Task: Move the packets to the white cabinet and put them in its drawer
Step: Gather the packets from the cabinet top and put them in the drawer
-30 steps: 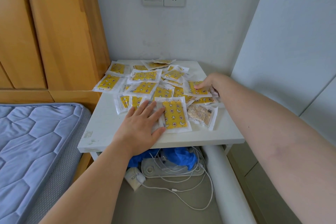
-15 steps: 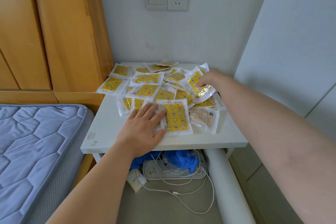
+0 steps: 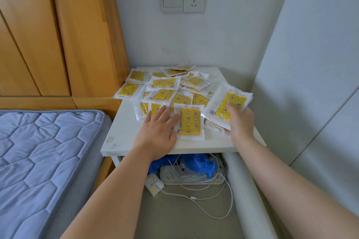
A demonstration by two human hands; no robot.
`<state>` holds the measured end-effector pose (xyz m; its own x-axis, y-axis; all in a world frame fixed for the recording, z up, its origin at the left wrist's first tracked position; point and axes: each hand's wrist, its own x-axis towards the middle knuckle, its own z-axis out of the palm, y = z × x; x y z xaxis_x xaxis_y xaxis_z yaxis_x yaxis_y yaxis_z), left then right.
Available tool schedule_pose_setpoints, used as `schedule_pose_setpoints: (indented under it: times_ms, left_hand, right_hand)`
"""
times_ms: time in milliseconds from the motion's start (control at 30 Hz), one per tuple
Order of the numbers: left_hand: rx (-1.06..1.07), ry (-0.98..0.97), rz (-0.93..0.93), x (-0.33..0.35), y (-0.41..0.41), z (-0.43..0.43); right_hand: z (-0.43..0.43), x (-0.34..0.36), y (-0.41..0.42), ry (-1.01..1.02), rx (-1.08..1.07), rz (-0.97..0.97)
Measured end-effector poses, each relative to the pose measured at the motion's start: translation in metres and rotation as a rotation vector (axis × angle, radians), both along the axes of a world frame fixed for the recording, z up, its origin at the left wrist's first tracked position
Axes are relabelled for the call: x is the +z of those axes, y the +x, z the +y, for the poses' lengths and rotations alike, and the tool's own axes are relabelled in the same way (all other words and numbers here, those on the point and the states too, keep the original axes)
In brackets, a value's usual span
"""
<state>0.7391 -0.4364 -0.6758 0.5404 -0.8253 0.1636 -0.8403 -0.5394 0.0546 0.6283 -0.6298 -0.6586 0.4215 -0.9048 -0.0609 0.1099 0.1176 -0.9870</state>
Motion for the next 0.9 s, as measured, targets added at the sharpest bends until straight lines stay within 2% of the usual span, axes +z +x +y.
schedule_pose_setpoints:
  times_ms: [300, 500, 633, 733, 833, 900]
  left_hand:
    - [0.096, -0.283, 0.047, 0.000, 0.001, 0.004]
    - [0.368, -0.146, 0.170, 0.028, 0.030, -0.022]
    - [0.409, -0.043, 0.284, 0.036, 0.049, -0.042]
    - [0.384, 0.137, 0.264, 0.042, 0.055, -0.054]
    - [0.480, -0.043, 0.164, 0.050, 0.057, -0.057]
    - [0.556, -0.081, 0.145, 0.050, 0.060, -0.060]
  right_hand:
    - [0.008, -0.007, 0.002, -0.274, -0.098, 0.079]
    - [0.007, -0.006, 0.004, -0.294, -0.057, 0.132]
    - [0.005, -0.008, 0.004, -0.321, -0.039, 0.146]
    - [0.005, -0.008, 0.005, -0.327, -0.028, 0.150]
    - [0.004, -0.010, 0.005, -0.335, -0.015, 0.138]
    - [0.005, -0.009, 0.004, -0.342, -0.016, 0.133]
